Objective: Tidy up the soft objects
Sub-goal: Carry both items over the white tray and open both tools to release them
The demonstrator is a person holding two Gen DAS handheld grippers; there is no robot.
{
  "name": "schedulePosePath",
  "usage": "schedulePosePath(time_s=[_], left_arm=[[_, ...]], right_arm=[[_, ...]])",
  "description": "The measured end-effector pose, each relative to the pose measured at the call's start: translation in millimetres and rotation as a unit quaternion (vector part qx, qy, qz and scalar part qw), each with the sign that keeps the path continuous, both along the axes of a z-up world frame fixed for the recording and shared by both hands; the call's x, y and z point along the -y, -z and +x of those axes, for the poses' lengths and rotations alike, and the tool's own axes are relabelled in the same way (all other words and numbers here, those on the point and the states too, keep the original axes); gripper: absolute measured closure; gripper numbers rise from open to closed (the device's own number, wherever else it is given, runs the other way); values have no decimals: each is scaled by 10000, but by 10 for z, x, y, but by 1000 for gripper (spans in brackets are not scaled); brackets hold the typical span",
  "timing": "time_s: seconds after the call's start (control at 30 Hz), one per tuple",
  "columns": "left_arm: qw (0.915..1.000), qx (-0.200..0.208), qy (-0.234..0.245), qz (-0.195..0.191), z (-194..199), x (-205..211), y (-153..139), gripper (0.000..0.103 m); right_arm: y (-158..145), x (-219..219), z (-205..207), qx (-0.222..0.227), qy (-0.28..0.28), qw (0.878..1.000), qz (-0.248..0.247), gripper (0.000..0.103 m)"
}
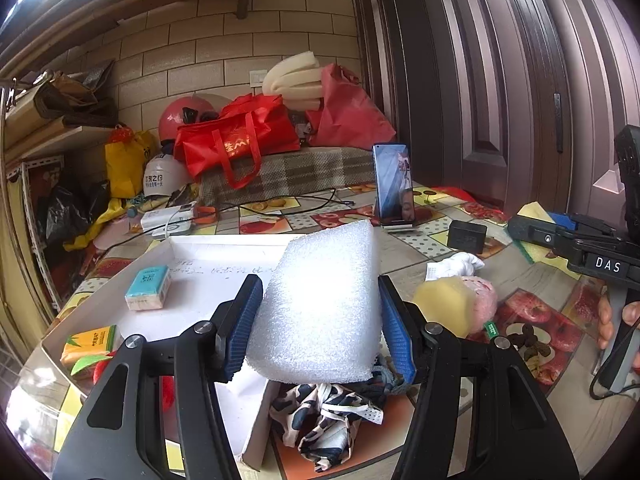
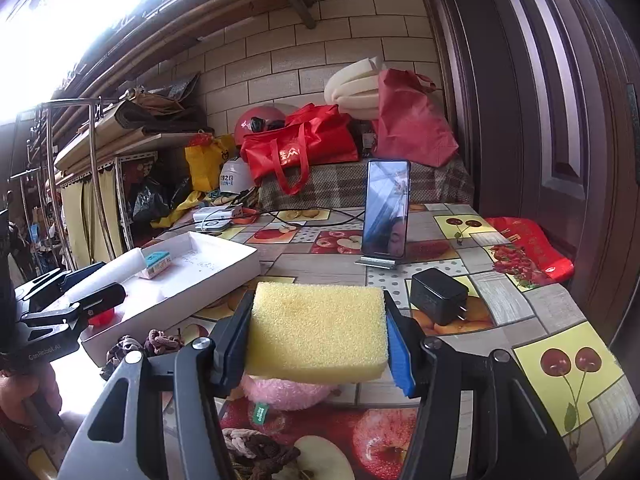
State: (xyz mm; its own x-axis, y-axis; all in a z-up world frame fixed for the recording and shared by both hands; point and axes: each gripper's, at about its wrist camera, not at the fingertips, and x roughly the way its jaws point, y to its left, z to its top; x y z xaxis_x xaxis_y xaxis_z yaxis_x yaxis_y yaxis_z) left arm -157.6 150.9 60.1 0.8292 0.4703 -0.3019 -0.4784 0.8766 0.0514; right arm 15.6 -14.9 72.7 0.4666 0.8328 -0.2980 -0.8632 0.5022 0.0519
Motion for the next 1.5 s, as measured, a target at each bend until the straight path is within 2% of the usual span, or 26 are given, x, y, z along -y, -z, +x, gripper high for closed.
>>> schedulePosePath(time_s=[0.53,0.83,1.17,1.37,1.5], left_arm=[[9996,61,-258,-133,-38,-78,-3,45],[9955,160,-929,-108,-252,-429,3,45],[9880,202,-1510,-244,-322,-1002,44,45],[9852,220,-1674,-283,-305,-1165,58,45],[9838,211,-1754,-309,-294,-1227,59,45]], right_arm=[[1,-408,-507,510,-666,9964,-145,45],[46,-723,-753,739,-1045,9911,-360,45],[127,-1257,-807,308,-1237,9904,-539,45],[137,-1570,-865,528,-1212,9898,-538,45],[145,-1809,-791,341,-1230,9898,-640,45]])
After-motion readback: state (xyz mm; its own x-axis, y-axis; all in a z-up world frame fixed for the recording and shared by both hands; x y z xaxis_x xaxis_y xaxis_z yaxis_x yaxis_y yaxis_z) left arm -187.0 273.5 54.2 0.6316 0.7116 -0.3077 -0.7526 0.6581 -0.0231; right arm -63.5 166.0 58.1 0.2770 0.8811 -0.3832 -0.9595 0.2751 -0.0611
